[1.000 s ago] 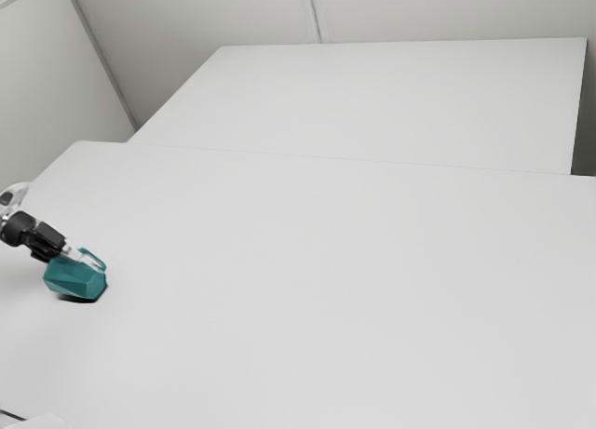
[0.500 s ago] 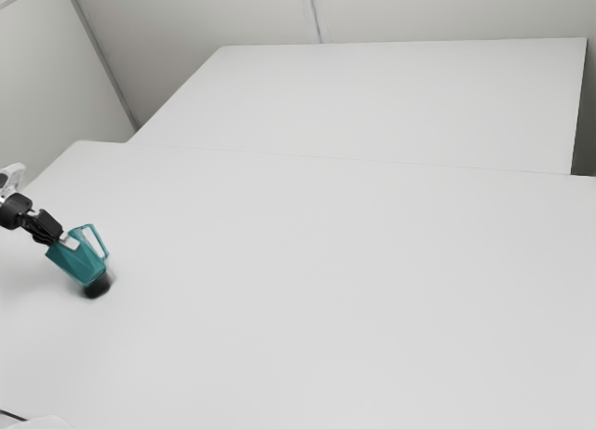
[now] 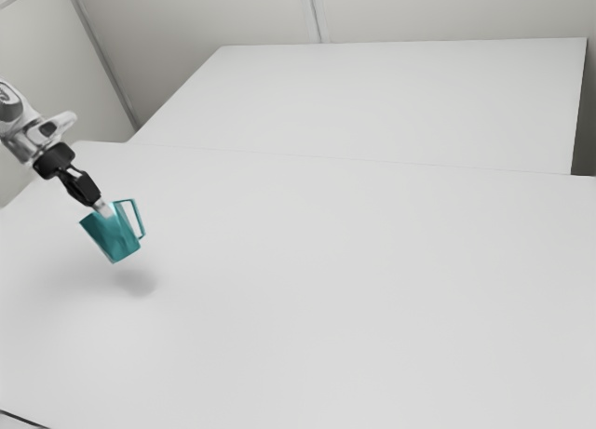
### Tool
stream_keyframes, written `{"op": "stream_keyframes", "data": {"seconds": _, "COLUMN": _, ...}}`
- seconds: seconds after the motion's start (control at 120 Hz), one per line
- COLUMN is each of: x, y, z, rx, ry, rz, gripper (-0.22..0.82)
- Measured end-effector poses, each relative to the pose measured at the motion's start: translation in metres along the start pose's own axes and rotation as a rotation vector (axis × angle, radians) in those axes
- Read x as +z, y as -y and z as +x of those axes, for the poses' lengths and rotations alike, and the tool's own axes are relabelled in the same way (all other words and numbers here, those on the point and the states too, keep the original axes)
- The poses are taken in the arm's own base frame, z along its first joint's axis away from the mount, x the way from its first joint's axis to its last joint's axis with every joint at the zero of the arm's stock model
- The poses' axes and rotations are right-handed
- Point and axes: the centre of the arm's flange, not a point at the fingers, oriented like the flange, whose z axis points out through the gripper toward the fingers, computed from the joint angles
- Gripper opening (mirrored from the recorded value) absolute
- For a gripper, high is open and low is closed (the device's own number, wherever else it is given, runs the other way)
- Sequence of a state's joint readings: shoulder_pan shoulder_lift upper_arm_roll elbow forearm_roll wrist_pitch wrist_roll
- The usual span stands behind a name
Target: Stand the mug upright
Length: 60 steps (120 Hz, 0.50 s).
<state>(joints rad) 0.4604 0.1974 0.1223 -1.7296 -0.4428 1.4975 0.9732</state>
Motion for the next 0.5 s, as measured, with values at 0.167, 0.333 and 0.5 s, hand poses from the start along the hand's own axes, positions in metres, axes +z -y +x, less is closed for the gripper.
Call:
{"op": "stream_keyframes", "data": {"seconds": 0.167, "x": 0.034, "y": -0.052, "z": 0.020, "rx": 0.031, "ry": 0.046, "rz": 0.155, "gripper": -0.18}}
{"op": "stream_keyframes", "data": {"seconds": 0.333, "x": 0.083, "y": -0.084, "z": 0.049, "rx": 0.070, "ry": 0.082, "rz": 0.311, "gripper": -0.18}}
{"op": "stream_keyframes", "data": {"seconds": 0.5, "x": 0.123, "y": -0.108, "z": 0.079, "rx": 0.106, "ry": 0.047, "rz": 0.415, "gripper": -0.18}}
